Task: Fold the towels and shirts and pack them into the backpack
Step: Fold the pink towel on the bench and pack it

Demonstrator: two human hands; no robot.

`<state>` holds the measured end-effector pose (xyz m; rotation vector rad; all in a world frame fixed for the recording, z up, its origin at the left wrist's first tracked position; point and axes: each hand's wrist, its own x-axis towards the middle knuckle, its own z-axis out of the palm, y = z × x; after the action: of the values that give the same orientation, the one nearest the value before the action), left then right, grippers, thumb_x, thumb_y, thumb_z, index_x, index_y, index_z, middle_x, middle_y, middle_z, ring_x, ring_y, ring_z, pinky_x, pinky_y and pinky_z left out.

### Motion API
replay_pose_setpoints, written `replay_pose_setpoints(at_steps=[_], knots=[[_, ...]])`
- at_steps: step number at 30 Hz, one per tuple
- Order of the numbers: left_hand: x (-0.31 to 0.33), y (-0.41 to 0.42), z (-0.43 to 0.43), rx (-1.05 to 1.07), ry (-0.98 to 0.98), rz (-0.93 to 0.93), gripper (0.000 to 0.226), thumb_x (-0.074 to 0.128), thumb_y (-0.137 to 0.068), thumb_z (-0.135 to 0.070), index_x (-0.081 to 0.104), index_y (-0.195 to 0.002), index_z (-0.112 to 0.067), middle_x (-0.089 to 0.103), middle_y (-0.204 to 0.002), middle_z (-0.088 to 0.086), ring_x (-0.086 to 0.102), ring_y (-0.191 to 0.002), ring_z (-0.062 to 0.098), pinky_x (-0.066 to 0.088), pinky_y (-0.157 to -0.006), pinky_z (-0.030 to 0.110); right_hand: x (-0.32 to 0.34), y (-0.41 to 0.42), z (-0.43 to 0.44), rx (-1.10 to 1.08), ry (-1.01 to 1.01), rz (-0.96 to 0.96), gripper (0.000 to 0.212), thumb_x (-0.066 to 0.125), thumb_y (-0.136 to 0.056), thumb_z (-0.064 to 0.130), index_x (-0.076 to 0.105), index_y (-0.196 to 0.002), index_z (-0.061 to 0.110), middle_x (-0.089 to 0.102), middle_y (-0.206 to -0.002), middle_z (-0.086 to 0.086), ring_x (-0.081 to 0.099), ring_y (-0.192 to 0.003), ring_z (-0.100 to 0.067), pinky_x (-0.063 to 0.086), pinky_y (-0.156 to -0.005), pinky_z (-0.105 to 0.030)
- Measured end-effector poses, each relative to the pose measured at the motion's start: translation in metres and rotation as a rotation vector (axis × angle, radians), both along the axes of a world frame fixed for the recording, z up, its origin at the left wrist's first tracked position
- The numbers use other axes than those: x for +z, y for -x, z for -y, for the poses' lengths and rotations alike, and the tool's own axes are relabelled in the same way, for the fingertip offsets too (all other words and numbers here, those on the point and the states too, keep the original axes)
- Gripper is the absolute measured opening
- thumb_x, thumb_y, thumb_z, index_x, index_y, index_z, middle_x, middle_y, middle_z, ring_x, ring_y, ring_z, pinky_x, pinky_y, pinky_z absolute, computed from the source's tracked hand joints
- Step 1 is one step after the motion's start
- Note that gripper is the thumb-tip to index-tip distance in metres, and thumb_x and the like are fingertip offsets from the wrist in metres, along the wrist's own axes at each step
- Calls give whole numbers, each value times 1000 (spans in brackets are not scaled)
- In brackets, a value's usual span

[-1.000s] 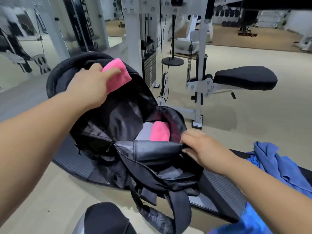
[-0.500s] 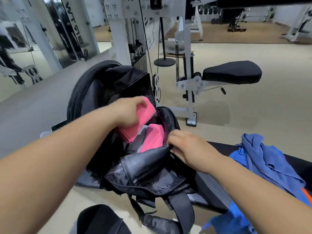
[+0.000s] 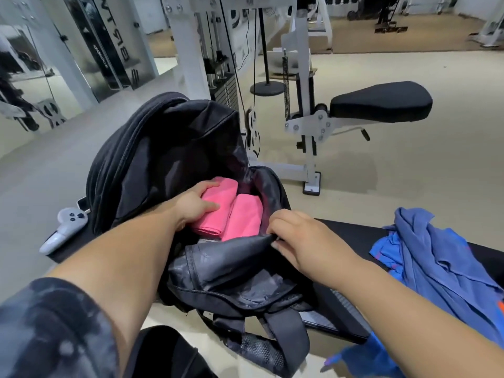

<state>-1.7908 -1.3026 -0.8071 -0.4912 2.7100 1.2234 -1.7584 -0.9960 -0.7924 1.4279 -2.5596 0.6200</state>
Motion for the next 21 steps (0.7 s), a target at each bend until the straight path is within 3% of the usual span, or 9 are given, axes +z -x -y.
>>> replay_pose_setpoints(at_steps=[2, 5, 7, 9, 11, 13, 15, 21], knots=[[0, 3, -2, -188, 322, 102, 65, 68, -93, -30, 38, -150, -41, 51, -143, 5, 55, -121, 28, 41, -106, 32, -2, 0, 1, -12, 16, 5, 10, 58, -97, 24, 57, -103, 16, 53, -112, 5, 49, -96, -21, 48, -82, -36], [2, 9, -15, -378, 761, 234, 68, 46, -99, -54, 13, -157, -44, 42, -148, 12, 50, -129, 34, 41, -105, 40, -4, 0, 1, -23, 26, 10, 10, 59, -97, 23, 57, -103, 15, 54, -113, 5, 49, -96, -21, 48, -83, -37], [7, 10, -21, -436, 1038, 298, 65, 34, -98, -65, 9, -156, -50, 38, -149, 10, 49, -130, 35, 42, -102, 43, -5, 0, 0, -20, 29, 11, 10, 60, -96, 22, 57, -104, 15, 54, -114, 4, 50, -97, -21, 48, -84, -37], [13, 7, -22, -499, 1272, 236, 65, 28, -96, -70, 15, -156, -48, 32, -152, 8, 44, -130, 32, 39, -102, 43, -5, 0, 0, -18, 30, 0, 12, 60, -96, 22, 58, -105, 15, 55, -114, 3, 50, -98, -22, 48, -85, -36], [14, 4, -19, -629, 1471, 58, 69, 25, -97, -67, 20, -158, -35, 19, -161, 6, 36, -135, 29, 32, -106, 47, -5, 0, 2, -21, 20, -15, 12, 59, -97, 23, 58, -105, 15, 55, -115, 3, 50, -98, -21, 48, -85, -36], [10, 2, -14, -772, 1523, -6, 73, 23, -101, -60, 11, -161, -19, 4, -168, 6, 20, -149, 28, 17, -118, 54, -5, 0, 4, -23, 12, -21, 13, 58, -97, 25, 58, -105, 15, 55, -115, 3, 49, -98, -21, 48, -84, -36], [8, 0, -11, -810, 1442, 40, 74, 23, -103, -53, 0, -160, -13, -2, -169, 7, 4, -155, 24, 3, -123, 55, -4, -1, 4, -22, 6, -21, 14, 57, -98, 26, 58, -105, 15, 54, -114, 3, 49, -97, -21, 48, -83, -37], [12, 9, -7, -808, 1286, 375, 84, 36, -98, -45, -16, -158, -17, -24, -165, 5, -18, -153, 19, -12, -121, 57, -5, -3, -3, -19, 8, -30, 13, 58, -97, 26, 59, -106, 16, 55, -114, 4, 52, -99, -22, 50, -83, -36]])
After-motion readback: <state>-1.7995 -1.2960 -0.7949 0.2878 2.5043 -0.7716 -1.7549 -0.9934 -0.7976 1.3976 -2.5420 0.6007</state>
